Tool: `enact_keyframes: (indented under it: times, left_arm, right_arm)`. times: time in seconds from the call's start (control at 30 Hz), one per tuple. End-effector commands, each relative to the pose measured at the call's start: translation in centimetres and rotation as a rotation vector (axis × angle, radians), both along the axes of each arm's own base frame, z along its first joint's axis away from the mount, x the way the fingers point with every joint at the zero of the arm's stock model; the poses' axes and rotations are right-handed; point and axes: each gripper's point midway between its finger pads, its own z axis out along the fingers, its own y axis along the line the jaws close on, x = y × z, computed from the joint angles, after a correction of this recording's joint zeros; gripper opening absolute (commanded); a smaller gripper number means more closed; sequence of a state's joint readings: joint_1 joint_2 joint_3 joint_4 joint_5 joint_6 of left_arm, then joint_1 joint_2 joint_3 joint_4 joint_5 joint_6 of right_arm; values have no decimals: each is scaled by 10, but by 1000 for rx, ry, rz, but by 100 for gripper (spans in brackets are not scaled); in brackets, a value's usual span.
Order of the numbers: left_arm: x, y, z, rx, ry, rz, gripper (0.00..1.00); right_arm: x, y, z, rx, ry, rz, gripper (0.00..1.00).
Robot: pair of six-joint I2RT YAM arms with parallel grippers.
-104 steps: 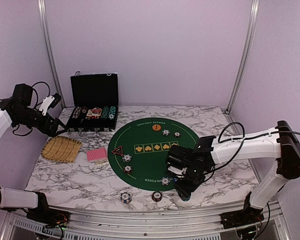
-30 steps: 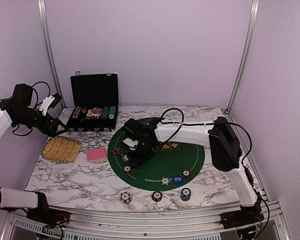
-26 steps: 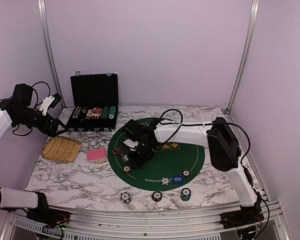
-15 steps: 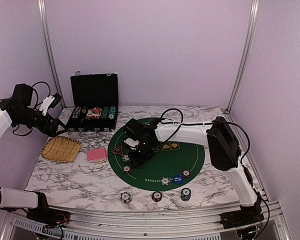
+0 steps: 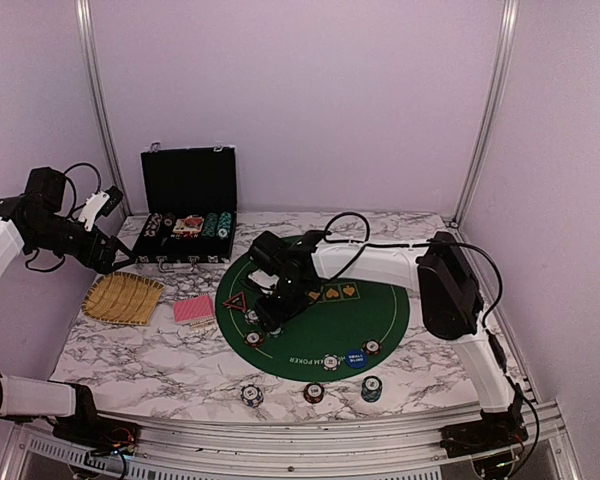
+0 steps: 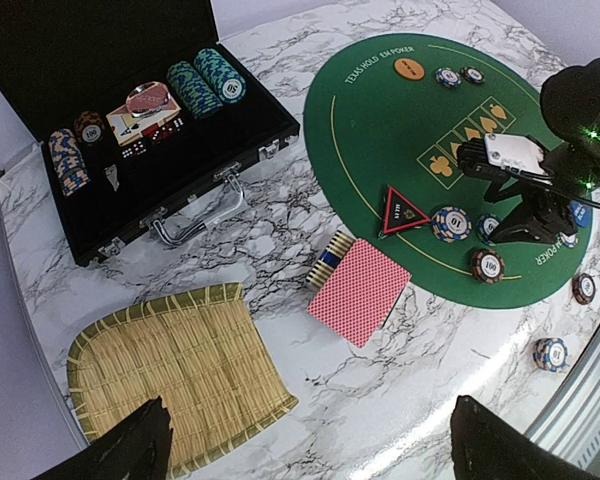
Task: Distribute texas hold em gaming equipment
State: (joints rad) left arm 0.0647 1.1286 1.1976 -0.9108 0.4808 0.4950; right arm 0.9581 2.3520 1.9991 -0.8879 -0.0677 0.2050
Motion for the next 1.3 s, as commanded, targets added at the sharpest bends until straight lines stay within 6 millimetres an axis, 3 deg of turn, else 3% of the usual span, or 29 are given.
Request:
enact_keyframes:
  times: [0.0, 0.17, 0.43, 0.57, 0.73, 1.27]
  left_arm:
    - [-7, -1, 2, 9, -1, -7, 99]
    - [-7, -2, 1, 1, 3, -12, 99]
    - [-4, -3, 0, -8, 14, -19, 99]
    - [-2, -5, 0, -18, 21, -25, 99]
    - [0, -7, 0, -32, 28, -28, 99]
    - [0, -5, -1, -23, 28, -21, 99]
  right_arm:
    - [1, -13, 48, 31, -59, -16, 58]
    - [-24, -55, 65, 5, -65, -46, 59]
    - [-91, -154, 57, -118, 0, -117, 77]
    - [-117, -178, 56, -132, 30, -136, 82]
    - [-131, -190, 43, -150, 59, -147, 82]
    - [-157, -185, 15, -170, 134, -80, 75]
